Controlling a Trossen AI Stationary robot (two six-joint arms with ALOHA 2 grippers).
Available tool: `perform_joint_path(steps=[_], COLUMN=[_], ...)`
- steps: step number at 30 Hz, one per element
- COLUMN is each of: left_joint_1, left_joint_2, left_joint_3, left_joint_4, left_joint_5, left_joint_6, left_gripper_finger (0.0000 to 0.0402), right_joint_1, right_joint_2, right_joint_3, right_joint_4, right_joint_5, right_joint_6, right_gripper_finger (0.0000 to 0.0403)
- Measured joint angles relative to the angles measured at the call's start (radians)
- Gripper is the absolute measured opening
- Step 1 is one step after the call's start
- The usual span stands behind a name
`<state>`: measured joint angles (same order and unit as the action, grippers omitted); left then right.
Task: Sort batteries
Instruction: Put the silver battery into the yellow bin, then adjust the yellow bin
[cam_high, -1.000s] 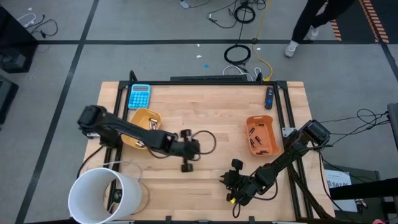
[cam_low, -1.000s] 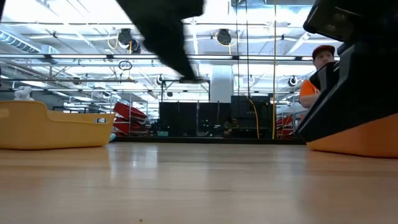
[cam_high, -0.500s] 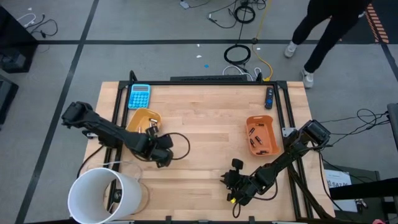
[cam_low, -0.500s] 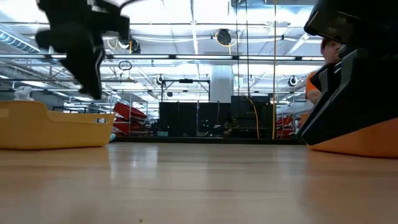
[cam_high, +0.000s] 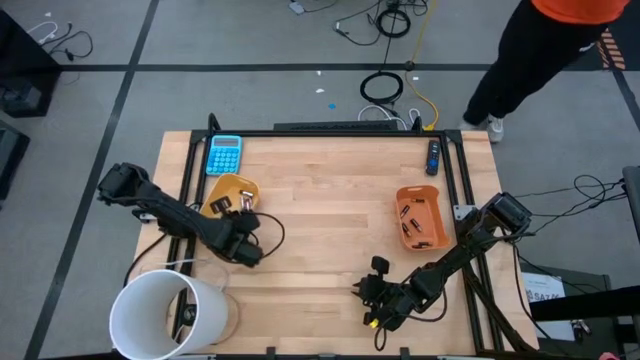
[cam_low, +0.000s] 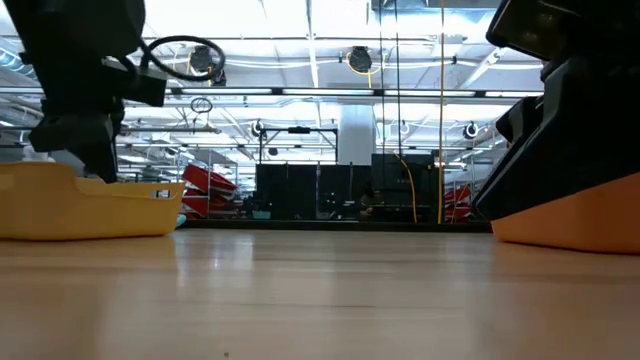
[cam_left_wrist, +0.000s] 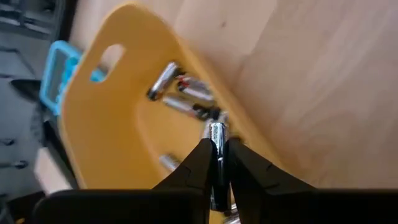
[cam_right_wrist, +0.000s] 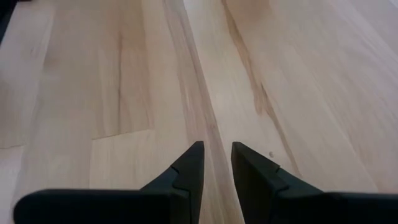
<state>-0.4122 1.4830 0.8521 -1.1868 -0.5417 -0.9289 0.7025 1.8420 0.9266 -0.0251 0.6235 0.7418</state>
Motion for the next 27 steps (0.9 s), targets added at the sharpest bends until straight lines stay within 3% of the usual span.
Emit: perform_joint_path(steps=[4,12,22,27], left_joint_1=[-0.001,0.044,0.252,0.275], left_joint_2=[-0.004,-0.028,-0.029,-0.029], left_joint_3=[-0.015,-0.045,-0.074,-0.058], left_joint_4=[-0.008,-0.009,0.091,0.101], left_joint_5=[0.008,0.023,0.025,-0.007], left_joint_6=[-0.023,0.032,0.255,0.288], left_gripper_finger=[0.0071,0.0166,0.0173,0.0173], right_joint_1=[0.000,0.001,0.020,0.033], right_joint_2=[0.000,0.000,0.000,0.000], right_joint_3=[0.000,0.000,0.000,0.000], right_joint_4=[0.001,0.021,0.086,0.089], right_joint_5=[0.000,0.000,0.004,0.008], right_joint_6=[0.000,0.005,0.003,0.005], right_gripper_finger=[0.0074,0.0074,0.0074,0.0074])
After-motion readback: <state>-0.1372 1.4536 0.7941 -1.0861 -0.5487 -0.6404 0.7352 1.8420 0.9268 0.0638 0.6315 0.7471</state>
